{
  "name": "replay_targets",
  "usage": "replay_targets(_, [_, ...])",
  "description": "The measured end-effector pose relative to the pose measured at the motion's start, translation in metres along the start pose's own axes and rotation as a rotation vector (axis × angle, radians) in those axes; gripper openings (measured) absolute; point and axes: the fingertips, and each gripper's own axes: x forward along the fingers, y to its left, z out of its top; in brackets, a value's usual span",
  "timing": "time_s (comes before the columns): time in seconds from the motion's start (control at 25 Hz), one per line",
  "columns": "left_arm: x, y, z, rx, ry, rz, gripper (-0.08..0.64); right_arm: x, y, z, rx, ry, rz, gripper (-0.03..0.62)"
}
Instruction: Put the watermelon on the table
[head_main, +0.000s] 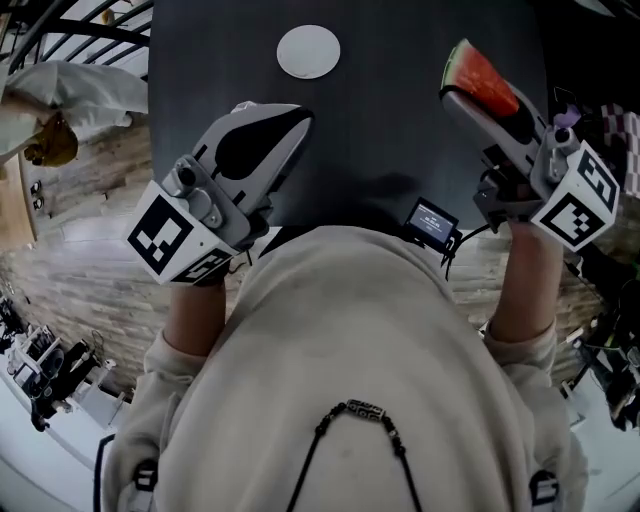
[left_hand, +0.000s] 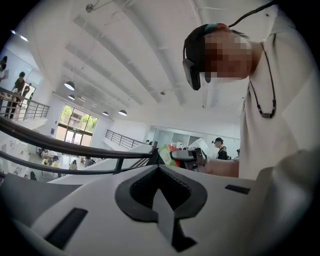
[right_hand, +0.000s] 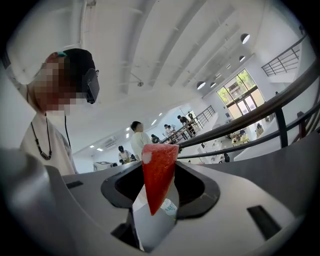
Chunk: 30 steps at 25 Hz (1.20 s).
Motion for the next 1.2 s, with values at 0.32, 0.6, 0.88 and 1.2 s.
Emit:
replay_targets(0.32, [0.004,-0.015,-0.021,-0.014,0.082,0.039,0.006,0.001,-0.003,-0.025,0.034,0.016,0.053,0.193])
replay_targets(0.6, [0.005,-0.011,-0.02,-0.015,0.091,-0.04,0.006,0.004,0.002,-0.023,0.027,0.01,-0.016,0.193])
replay_targets(0.88, [0.031,-0.004,-0.029,-0.053,0.125,-0.162,0.006,-0.004,-0.002,-0.019,0.027,0.009,-0.101,0.193])
replay_targets(1.2, [0.036,-0.019,-0.035,-0.065,0.144,-0.233,0.006,-0.013,0.0,-0.014,0.008,-0.012,-0.138,0.193])
